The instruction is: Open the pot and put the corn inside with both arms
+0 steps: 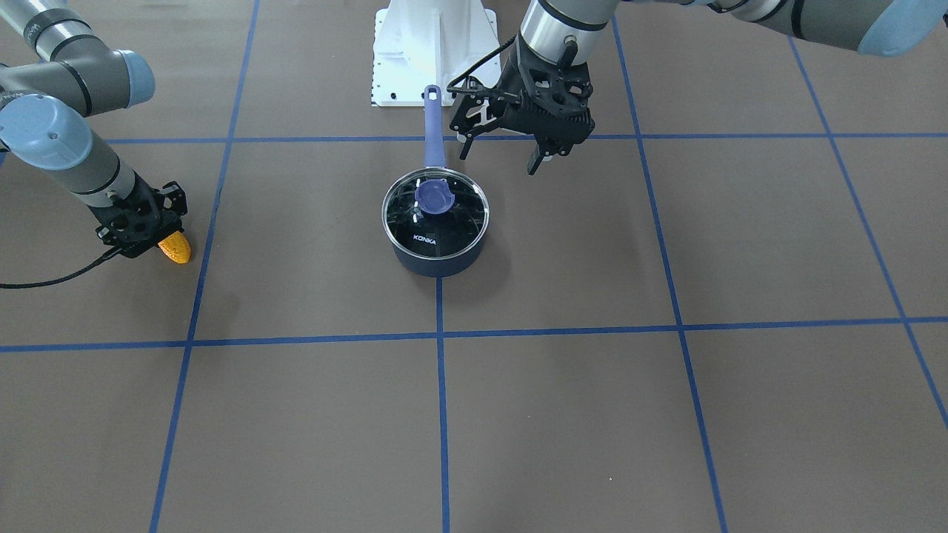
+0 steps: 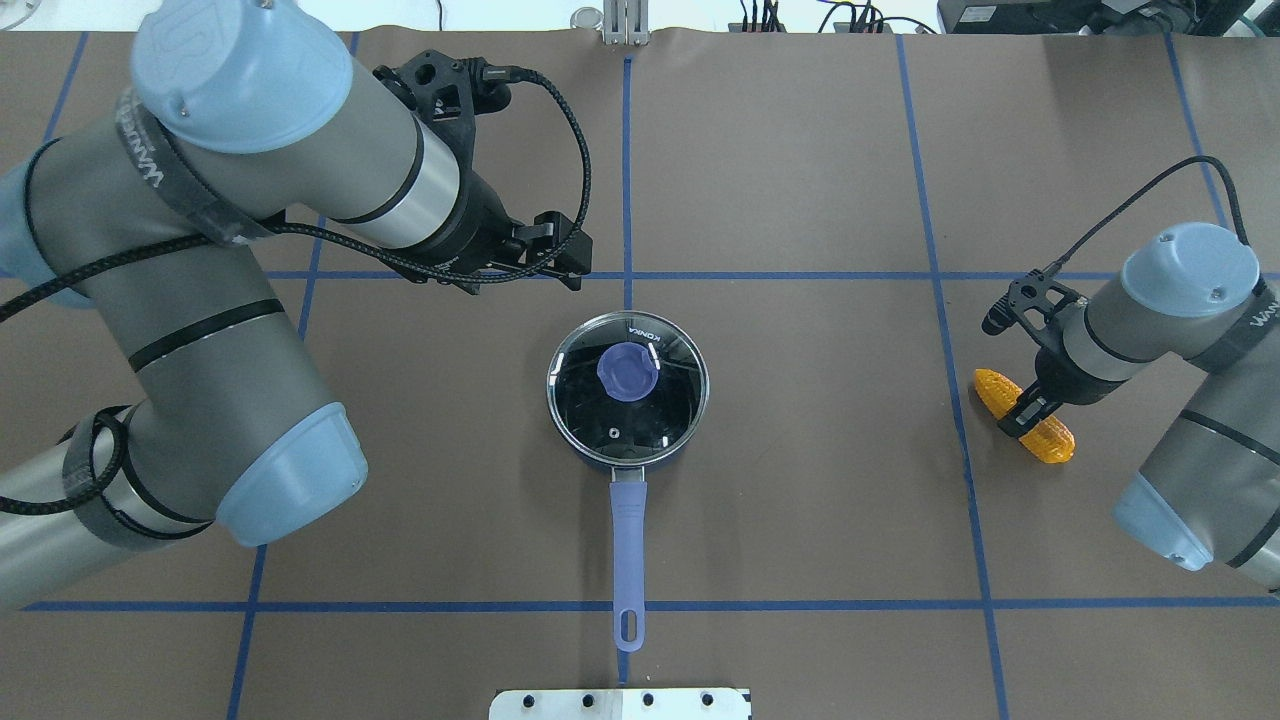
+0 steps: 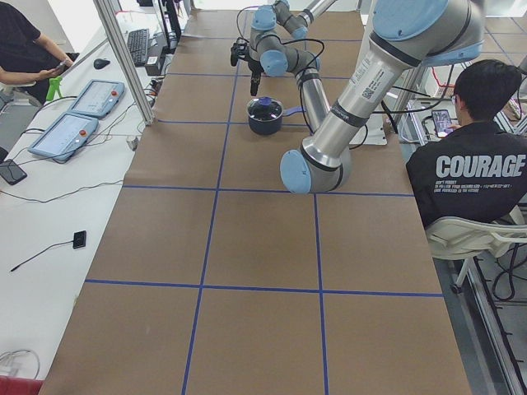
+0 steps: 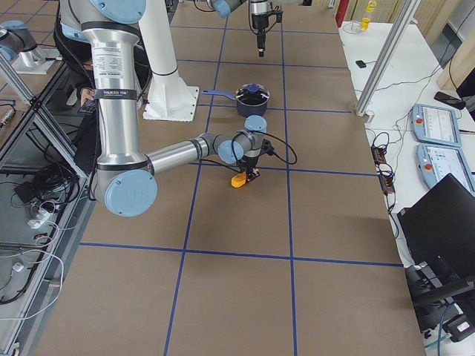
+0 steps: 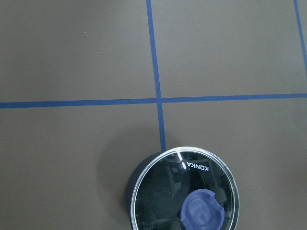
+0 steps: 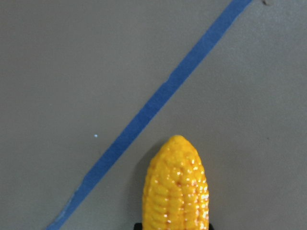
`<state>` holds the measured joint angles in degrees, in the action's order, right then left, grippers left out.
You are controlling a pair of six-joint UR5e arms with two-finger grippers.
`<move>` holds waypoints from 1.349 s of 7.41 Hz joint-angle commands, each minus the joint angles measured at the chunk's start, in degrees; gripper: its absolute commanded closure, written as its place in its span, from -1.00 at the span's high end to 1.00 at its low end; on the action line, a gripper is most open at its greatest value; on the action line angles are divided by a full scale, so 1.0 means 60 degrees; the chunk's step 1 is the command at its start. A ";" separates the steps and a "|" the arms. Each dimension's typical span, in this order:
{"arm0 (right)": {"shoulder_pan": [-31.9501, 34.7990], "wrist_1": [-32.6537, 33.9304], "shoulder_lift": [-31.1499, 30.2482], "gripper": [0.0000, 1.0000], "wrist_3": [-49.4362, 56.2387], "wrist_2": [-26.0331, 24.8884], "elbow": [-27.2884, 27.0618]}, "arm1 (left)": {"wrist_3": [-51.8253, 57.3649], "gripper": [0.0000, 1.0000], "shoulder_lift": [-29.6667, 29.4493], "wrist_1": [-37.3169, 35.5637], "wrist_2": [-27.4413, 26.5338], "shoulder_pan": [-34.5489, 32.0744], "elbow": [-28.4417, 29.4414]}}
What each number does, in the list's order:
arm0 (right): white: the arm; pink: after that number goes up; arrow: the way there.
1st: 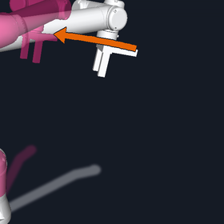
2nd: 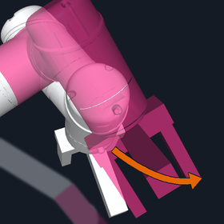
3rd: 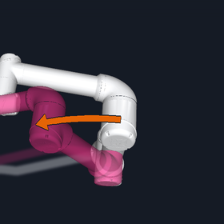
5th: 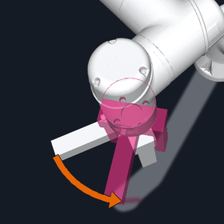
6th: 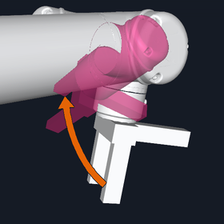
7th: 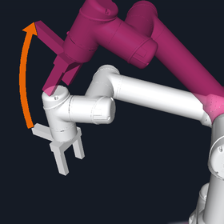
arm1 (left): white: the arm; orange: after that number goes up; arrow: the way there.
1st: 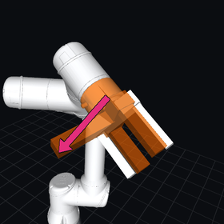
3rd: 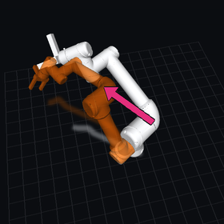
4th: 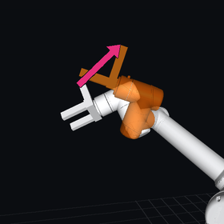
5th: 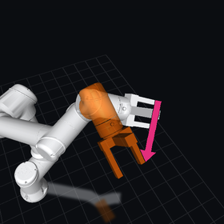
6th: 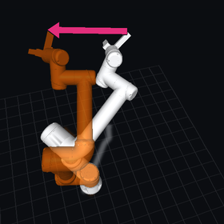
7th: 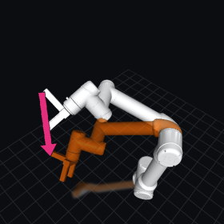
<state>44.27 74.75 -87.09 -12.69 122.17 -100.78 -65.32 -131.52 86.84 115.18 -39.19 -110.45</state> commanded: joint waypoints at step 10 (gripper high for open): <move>0.2099 0.2557 0.1579 -0.27 0.0035 0.1552 -0.0854 | -0.0028 0.96 -0.1487 -0.0087 -0.1925 0.1331 0.2514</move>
<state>56.77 90.02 -77.86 -12.48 131.43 -105.83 -67.10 -140.35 86.64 103.75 -31.28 -96.32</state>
